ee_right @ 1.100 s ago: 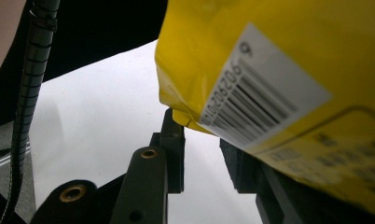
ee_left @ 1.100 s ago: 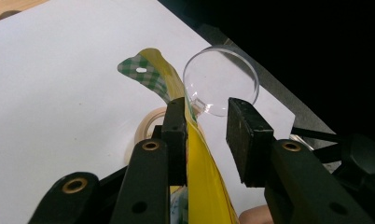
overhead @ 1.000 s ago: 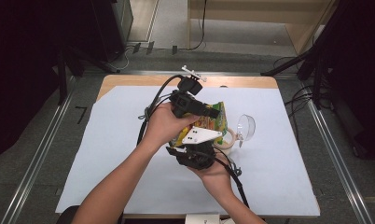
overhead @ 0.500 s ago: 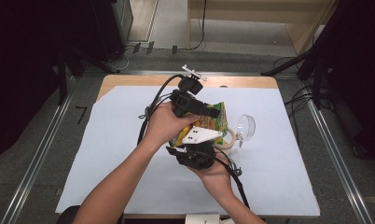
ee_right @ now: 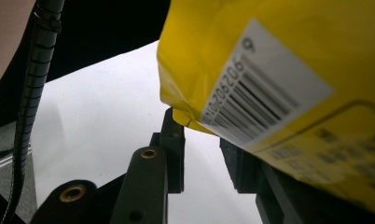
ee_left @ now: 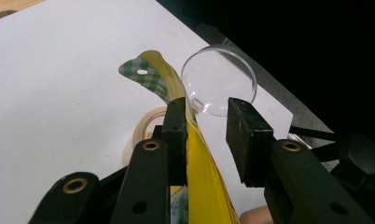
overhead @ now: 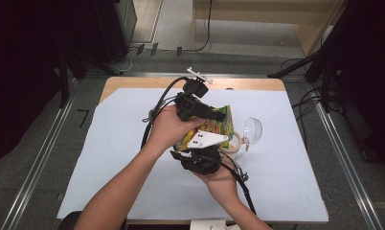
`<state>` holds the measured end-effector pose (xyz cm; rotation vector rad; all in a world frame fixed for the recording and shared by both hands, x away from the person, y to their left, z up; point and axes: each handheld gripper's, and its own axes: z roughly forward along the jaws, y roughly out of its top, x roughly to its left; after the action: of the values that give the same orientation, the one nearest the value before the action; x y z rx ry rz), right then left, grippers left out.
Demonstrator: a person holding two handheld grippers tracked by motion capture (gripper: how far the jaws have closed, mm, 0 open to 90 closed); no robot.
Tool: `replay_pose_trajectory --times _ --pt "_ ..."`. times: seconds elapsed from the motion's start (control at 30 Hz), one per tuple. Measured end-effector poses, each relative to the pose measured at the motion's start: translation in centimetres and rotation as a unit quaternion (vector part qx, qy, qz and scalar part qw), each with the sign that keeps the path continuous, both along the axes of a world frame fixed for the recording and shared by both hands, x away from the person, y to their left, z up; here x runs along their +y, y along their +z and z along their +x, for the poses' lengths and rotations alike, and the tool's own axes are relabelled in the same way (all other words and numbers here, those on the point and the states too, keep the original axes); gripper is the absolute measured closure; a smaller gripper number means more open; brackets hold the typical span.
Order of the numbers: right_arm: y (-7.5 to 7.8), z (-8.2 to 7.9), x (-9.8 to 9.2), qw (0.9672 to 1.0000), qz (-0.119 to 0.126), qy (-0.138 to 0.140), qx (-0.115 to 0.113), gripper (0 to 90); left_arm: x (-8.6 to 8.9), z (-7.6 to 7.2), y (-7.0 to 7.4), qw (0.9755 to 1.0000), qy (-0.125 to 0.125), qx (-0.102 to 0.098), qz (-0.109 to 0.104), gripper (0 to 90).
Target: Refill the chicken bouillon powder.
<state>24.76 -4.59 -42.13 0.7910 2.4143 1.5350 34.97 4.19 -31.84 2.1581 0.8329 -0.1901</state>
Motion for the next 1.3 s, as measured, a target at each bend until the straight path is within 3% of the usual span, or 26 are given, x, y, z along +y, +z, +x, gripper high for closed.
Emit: replay_pose_trajectory --times 1.3 --pt "-0.02 -0.03 -0.02 1.0 -0.002 0.0 -0.003 72.5 -0.09 -0.19 0.07 1.0 -0.001 -0.005 0.001 69.9"
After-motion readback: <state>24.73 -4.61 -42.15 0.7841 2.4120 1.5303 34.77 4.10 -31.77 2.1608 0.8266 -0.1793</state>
